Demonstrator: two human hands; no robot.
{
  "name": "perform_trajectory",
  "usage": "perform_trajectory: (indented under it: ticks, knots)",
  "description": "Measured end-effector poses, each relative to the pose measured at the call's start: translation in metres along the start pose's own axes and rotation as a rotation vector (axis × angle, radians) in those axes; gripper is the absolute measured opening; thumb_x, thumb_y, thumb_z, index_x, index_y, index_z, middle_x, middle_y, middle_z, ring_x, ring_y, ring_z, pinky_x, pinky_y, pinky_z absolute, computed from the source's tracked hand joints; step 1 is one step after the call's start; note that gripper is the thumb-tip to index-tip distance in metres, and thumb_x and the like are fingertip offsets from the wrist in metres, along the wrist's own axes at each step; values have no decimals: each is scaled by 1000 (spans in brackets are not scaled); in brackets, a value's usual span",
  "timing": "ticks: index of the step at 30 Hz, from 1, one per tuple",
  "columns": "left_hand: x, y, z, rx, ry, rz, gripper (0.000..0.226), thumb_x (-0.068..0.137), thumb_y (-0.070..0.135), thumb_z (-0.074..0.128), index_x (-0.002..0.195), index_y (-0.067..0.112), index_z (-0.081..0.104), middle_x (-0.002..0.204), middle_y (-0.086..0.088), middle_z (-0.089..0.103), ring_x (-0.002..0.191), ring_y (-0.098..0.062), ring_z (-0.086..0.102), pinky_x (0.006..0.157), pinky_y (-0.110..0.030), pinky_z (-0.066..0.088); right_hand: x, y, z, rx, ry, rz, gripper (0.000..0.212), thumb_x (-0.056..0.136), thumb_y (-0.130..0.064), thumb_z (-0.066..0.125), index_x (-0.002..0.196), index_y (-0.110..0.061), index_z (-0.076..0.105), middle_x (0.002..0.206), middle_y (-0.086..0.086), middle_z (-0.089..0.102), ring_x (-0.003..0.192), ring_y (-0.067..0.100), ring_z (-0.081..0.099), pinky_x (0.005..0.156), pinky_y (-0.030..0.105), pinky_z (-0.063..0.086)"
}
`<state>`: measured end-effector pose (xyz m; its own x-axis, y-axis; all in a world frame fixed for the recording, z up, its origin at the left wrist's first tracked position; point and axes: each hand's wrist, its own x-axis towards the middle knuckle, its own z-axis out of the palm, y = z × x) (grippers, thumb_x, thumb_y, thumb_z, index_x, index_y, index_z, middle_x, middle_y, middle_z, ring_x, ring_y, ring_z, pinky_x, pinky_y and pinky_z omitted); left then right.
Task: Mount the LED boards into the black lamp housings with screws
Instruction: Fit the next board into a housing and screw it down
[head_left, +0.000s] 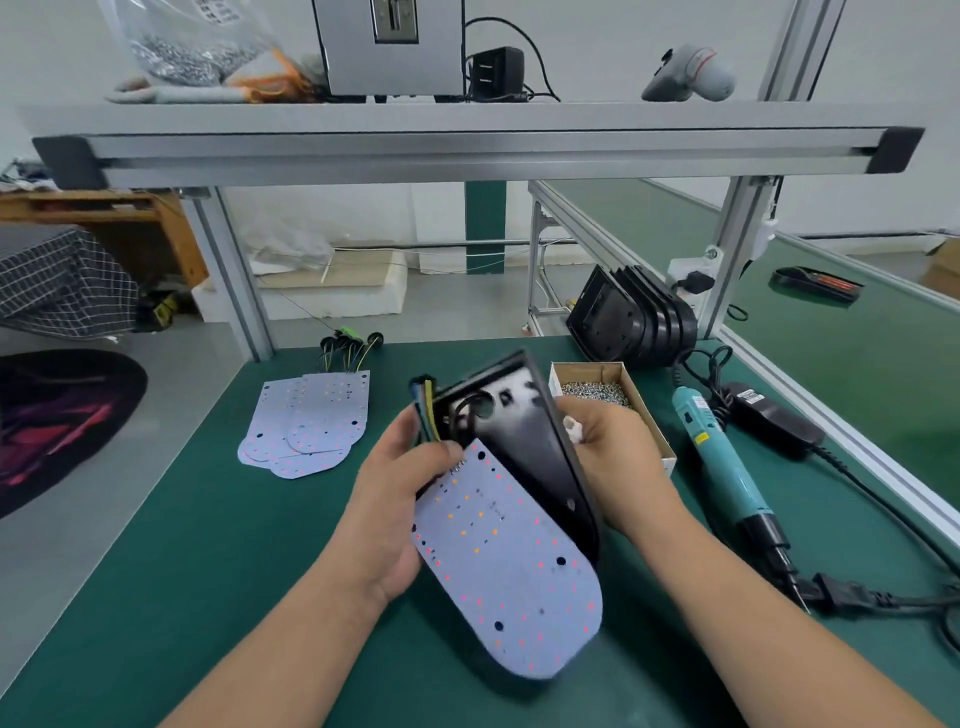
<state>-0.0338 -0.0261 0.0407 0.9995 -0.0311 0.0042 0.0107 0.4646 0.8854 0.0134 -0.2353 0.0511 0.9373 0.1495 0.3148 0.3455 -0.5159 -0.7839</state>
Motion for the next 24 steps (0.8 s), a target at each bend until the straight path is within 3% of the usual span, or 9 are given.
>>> perform_trajectory:
  ticks: [3, 5, 8, 10, 14, 17, 20, 24]
  knots:
    - [2, 7, -9, -19, 69, 40, 47, 79, 9, 72, 123, 22, 70, 91, -3, 70, 73, -20, 68, 67, -32, 59, 8, 6, -17, 39, 83, 102, 18, 83, -34, 63, 89, -39, 80, 74, -9, 74, 63, 9, 63, 60, 32, 51]
    - [1, 11, -11, 12, 67, 55, 56, 78, 9, 72, 129, 32, 71, 92, -3, 71, 74, -20, 69, 69, -33, 61, 10, 9, -23, 286, 160, 212, 28, 79, -20, 64, 94, -35, 83, 64, -13, 67, 51, 6, 52, 51, 22, 42]
    - [0, 10, -4, 78, 47, 77, 50, 77, 10, 72, 122, 33, 74, 93, -9, 65, 78, -25, 64, 73, -38, 58, 10, 5, -18, 620, 264, 311, 33, 84, -1, 57, 96, -18, 83, 57, -2, 52, 46, 13, 46, 45, 22, 38]
    - [-1, 9, -2, 138, 51, 93, 49, 75, 15, 72, 121, 32, 73, 95, -11, 58, 84, -28, 56, 81, -45, 50, 9, 2, -11, 761, 296, 351, 34, 88, 4, 52, 98, -12, 81, 61, 6, 49, 45, 13, 51, 45, 22, 44]
    - [-2, 10, -3, 182, 43, 87, 56, 68, 28, 73, 123, 35, 70, 93, -6, 54, 86, -25, 51, 86, -46, 43, 9, -5, 0, 948, 326, 404, 32, 93, 7, 49, 112, 1, 74, 55, -1, 46, 44, 8, 51, 42, 19, 44]
    - [-3, 3, 0, 162, 21, 118, 62, 74, 19, 72, 132, 39, 65, 96, -8, 66, 88, -27, 59, 86, -44, 47, 9, -6, 1, 1043, 339, 362, 34, 95, 6, 49, 121, 5, 71, 70, 9, 56, 52, 11, 52, 49, 20, 47]
    - [-6, -4, 5, 142, 18, 168, 66, 76, 20, 77, 136, 41, 61, 108, -14, 71, 95, -30, 62, 91, -47, 50, 8, -5, 3, 1057, 367, 385, 31, 97, 5, 52, 122, 5, 70, 96, 23, 60, 79, 30, 54, 65, 31, 46]
    - [-6, -5, 4, 125, -82, 170, 77, 83, 11, 75, 144, 52, 54, 118, -13, 72, 102, -29, 66, 96, -44, 54, 6, -6, 7, 1084, 422, 403, 30, 97, 6, 55, 123, 4, 70, 100, 21, 74, 84, 31, 68, 74, 36, 55]
